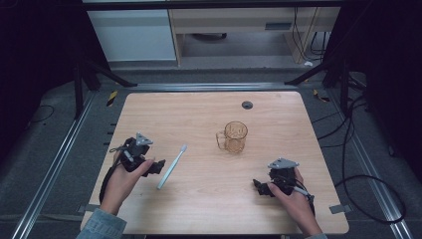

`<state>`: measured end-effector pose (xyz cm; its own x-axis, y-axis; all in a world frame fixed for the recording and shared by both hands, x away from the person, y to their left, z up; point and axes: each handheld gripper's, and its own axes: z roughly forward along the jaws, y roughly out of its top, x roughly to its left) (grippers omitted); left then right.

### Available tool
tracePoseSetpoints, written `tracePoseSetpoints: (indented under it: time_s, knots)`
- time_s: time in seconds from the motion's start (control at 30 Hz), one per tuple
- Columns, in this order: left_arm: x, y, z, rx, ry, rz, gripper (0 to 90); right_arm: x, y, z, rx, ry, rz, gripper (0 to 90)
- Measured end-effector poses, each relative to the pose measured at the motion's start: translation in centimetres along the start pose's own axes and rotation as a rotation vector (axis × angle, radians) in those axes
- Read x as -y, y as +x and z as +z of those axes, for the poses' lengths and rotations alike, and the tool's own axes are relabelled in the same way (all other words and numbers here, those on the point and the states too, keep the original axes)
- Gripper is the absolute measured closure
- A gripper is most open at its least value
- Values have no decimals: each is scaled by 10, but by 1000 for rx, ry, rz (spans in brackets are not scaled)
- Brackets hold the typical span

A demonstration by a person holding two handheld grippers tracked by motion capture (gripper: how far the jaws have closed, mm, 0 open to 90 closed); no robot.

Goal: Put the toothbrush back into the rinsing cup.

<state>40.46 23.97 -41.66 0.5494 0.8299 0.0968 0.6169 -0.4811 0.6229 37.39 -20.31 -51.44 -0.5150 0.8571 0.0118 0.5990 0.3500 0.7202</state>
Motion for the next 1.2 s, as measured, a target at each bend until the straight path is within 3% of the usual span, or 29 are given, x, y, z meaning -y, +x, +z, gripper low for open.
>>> tracePoseSetpoints:
  time_s: [0.1, 0.13, 0.3, 0.37, 0.43, 0.63, 0.87, 1.17, 1.2]
  knots:
    - [-6, -4, 3, 48, 6, 27, 68, 0, 0, 0, 0, 0, 1, 4]
    - [-11, -6, 8, 75, 32, 33, 109, 0, -1, 1, 13, -5, -11, 4]
    - [-23, -8, 18, 93, 101, 47, 95, -1, -1, 2, 17, -4, -2, 4]
    - [-25, -9, 18, 93, 104, 54, 94, -1, -1, 2, 17, -5, -3, 4]
    - [-31, -13, 24, 127, 124, 73, 53, -1, -1, 2, 17, -5, -2, 4]
    - [-38, -20, 36, 143, 211, 103, 63, -1, -1, 2, 16, -5, -2, 4]
    - [-48, -19, 41, 146, 249, 93, 124, -1, -1, 2, 17, -5, -2, 4]
    - [-58, -30, 51, 165, 300, 113, 182, -1, -1, 2, 15, -7, 0, 5]
    - [-59, -33, 55, 157, 327, 130, 182, -1, -1, 2, 15, -6, 1, 5]
